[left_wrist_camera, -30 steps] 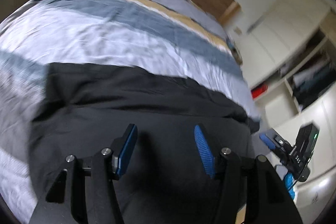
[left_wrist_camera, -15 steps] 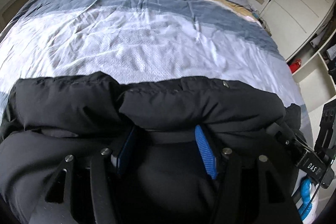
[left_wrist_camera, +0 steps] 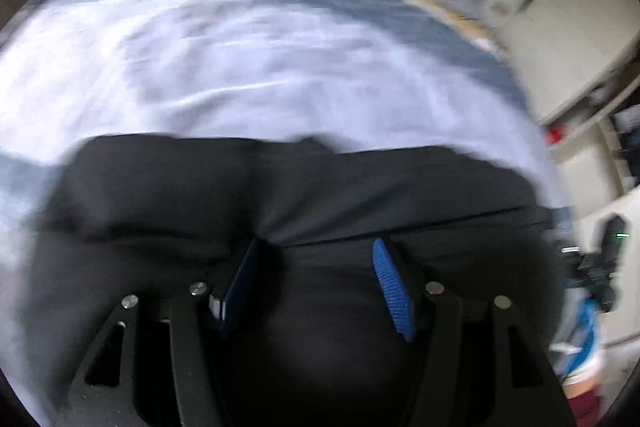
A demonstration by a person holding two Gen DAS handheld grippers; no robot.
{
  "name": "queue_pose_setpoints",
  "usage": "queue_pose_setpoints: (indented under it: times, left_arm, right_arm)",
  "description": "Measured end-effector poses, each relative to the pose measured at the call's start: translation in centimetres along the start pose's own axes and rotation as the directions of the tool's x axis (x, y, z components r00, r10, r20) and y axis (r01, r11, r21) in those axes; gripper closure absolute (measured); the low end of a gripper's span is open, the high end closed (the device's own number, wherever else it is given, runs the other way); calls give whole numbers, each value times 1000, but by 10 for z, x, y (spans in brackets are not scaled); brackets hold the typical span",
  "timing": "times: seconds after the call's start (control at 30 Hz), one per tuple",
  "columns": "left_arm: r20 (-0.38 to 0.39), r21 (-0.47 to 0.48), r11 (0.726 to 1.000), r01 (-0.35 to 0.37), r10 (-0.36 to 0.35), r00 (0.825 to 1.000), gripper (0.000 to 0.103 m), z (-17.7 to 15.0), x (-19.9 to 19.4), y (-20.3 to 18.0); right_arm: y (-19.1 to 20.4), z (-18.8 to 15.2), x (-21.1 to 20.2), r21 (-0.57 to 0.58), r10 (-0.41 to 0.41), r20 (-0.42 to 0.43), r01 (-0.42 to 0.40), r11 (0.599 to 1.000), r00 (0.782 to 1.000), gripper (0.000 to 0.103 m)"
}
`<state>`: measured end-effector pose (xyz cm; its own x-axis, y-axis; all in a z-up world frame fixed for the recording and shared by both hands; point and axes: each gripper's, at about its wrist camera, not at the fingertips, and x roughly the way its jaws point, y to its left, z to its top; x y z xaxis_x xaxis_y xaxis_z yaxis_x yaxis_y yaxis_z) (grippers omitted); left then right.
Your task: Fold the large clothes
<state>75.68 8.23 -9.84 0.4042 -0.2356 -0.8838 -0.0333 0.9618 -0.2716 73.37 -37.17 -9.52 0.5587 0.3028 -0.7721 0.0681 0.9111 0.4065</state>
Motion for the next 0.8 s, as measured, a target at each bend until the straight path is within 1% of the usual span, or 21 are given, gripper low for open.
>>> queue_pose_setpoints:
  times: [0.03, 0.07, 0.1, 0.13, 0.17, 0.23, 0.27, 0.33, 0.47, 0.53, 0.57, 0.6, 0.7, 0.73, 0.8]
  left_arm:
    - [0, -17, 996, -86, 86, 996, 45, -7, -7, 21]
    - [-5, -30, 991, -129, 129, 992, 45, -11, -11, 33]
    - [-17, -50, 980, -195, 194, 981, 45, -17, -17, 49]
    - [-23, -64, 969, -239, 238, 971, 45, -24, -24, 64]
    - [-16, -79, 964, -255, 255, 967, 45, -33, -38, 80]
    - [2, -98, 961, -258, 259, 966, 45, -46, -57, 98]
    - [11, -103, 954, -280, 283, 959, 45, -56, -72, 110]
    - [16, -109, 948, -299, 303, 953, 45, -69, -89, 127]
    - [18, -195, 929, -316, 325, 946, 45, -105, -133, 175]
    - [49, -257, 917, -306, 328, 943, 45, -127, -158, 194]
    - [71, -297, 910, -290, 323, 944, 45, -142, -173, 203]
    - [83, -313, 906, -286, 326, 942, 45, -151, -181, 207]
    - [135, -341, 890, -304, 366, 921, 45, -188, -209, 208]
    - [154, -343, 889, -304, 373, 915, 45, -202, -216, 205]
    - [176, -336, 893, -298, 370, 912, 45, -220, -222, 198]
  right_arm:
    - [-13, -5, -10, 19, -40, 6, 40, 999, 999, 0]
    - [-24, -10, -19, 32, -81, 6, 80, 996, 997, 0]
    - [-36, -16, -28, 38, -136, -3, 136, 990, 991, 0]
    - [-43, -22, -36, 37, -177, -12, 178, 983, 984, 0]
    - [-52, -31, -48, 33, -225, -17, 226, 974, 974, 1]
    - [-66, -42, -69, 44, -257, -4, 257, 965, 966, 0]
    - [-73, -49, -85, 65, -264, 11, 263, 963, 964, 0]
    - [-84, -60, -109, 93, -279, 33, 275, 957, 960, 0]
    - [-98, -82, -155, 120, -310, 67, 301, 946, 948, 0]
    - [-99, -95, -180, 128, -320, 82, 309, 943, 944, 0]
    - [-98, -101, -191, 128, -323, 90, 310, 942, 942, 0]
    - [-96, -105, -199, 126, -324, 95, 312, 942, 941, 0]
    - [-84, -124, -226, 106, -328, 113, 316, 943, 938, 0]
    - [-78, -131, -232, 97, -325, 116, 314, 944, 939, 0]
    - [-64, -145, -241, 71, -310, 122, 303, 950, 943, 0]
